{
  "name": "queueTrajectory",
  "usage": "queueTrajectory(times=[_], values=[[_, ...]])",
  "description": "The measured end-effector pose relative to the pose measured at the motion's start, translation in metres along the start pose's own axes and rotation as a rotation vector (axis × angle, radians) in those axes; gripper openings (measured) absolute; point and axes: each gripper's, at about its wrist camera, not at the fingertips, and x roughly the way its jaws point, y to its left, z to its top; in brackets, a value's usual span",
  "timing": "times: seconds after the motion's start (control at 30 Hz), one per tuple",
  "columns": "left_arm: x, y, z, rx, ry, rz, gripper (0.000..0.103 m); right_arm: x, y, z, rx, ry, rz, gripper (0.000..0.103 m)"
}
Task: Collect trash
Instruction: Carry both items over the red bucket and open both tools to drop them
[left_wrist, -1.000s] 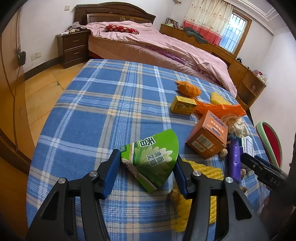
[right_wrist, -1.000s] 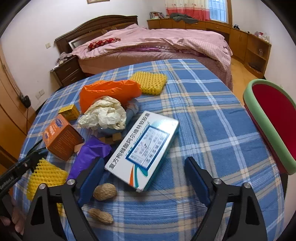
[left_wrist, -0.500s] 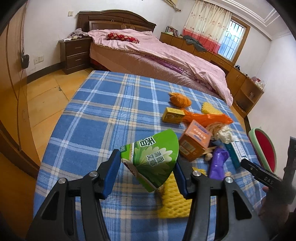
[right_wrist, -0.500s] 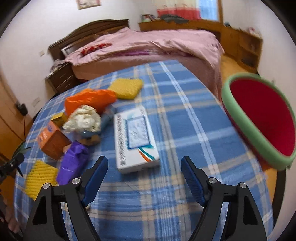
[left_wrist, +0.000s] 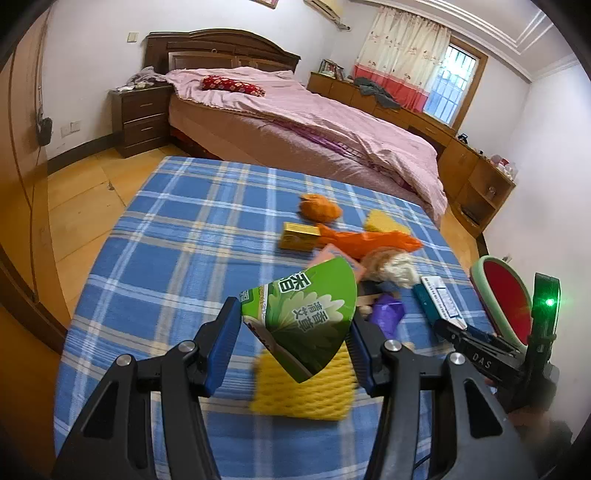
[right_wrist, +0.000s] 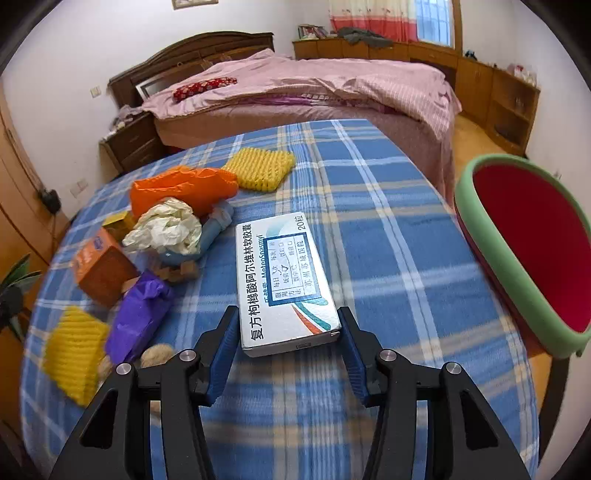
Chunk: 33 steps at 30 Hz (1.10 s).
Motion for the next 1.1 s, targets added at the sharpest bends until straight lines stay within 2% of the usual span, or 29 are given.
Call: queueTrajectory(times=[0.3, 0.57, 0.97, 1.1], values=[[0.001, -0.052, -0.004, 0.072, 0.008, -0.034, 0.056, -0.067, -0.039, -0.016, 0.082, -0.127, 0.044, 0.054], [0.01, -0.117, -0.008, 0.194, 0.021, -0.066, 0.056, -0.111, -0.095, -0.022, 0.149, -0.229, -0.001, 0.054], [0.042, -0.219, -0.003, 0.307, 0.026, -0.157, 0.056, -0.129, -0.176, -0.018, 0.262, -0.313, -0.062, 0.054], [0.057, -0.251, -0.004, 0.343, 0.035, -0.193, 0.056, -0.127, -0.196, -0.017, 0.284, -0.315, -0.07, 0.054]])
